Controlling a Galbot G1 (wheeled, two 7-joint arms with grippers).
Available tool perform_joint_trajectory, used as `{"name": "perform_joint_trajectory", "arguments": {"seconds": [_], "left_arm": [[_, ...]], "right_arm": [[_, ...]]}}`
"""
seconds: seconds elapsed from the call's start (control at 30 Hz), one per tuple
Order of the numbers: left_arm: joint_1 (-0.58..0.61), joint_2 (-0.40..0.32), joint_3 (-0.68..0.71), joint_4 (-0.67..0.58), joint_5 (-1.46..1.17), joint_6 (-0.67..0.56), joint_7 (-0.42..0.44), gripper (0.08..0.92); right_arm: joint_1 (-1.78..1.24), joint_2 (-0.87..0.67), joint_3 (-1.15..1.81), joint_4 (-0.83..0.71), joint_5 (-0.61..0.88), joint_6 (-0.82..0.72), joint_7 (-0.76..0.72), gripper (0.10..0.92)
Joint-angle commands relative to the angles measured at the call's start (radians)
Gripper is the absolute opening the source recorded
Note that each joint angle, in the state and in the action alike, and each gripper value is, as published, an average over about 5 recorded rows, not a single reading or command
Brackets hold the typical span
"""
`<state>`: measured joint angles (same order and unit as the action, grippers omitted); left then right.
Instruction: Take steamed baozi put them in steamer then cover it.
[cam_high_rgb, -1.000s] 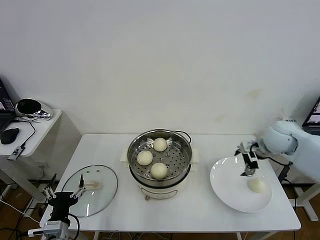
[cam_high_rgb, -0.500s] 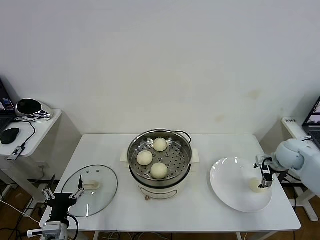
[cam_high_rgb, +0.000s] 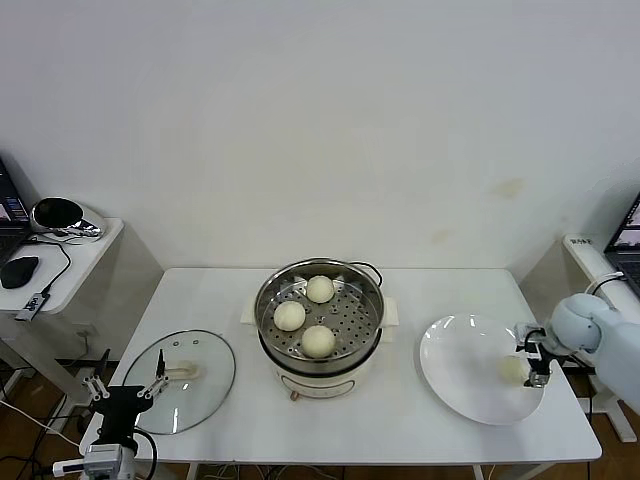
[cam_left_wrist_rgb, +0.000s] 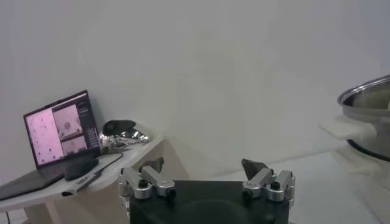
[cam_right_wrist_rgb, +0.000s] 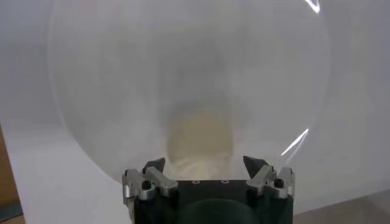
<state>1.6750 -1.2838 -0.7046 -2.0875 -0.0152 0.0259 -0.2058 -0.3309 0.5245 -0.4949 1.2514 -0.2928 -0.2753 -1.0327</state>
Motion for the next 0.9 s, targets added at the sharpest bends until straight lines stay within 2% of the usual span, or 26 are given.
{"name": "perform_joint_trajectory", "arguments": {"seconds": [0.03, 0.23, 0.6, 0.73, 0.9], "left_arm": [[0.001, 0.001, 0.0, -0.002, 0.001, -0.001, 0.001, 0.823], [0.001, 0.001, -0.001, -0.005, 0.001, -0.001, 0.001, 0.823], [0.0, -0.003, 0.006, -0.011, 0.008, 0.0, 0.001, 0.823], [-0.005, -0.005, 0.009, -0.015, 0.008, 0.003, 0.001, 0.823], [-0.015, 0.0, 0.016, -0.006, 0.007, 0.005, 0.002, 0.823]], "right_arm": [[-0.028, 0.026, 0.023, -0.027, -0.018, 0.006, 0.002, 0.757], [-0.022, 0.029, 0.022, -0.025, -0.015, 0.005, 0.007, 0.727], [0.089, -0.01, -0.048, 0.022, 0.024, 0.0, -0.023, 0.613], [0.221, -0.048, -0.147, 0.083, 0.099, -0.031, -0.04, 0.59], [0.484, -0.085, -0.319, 0.198, 0.264, -0.085, -0.049, 0.578]]}}
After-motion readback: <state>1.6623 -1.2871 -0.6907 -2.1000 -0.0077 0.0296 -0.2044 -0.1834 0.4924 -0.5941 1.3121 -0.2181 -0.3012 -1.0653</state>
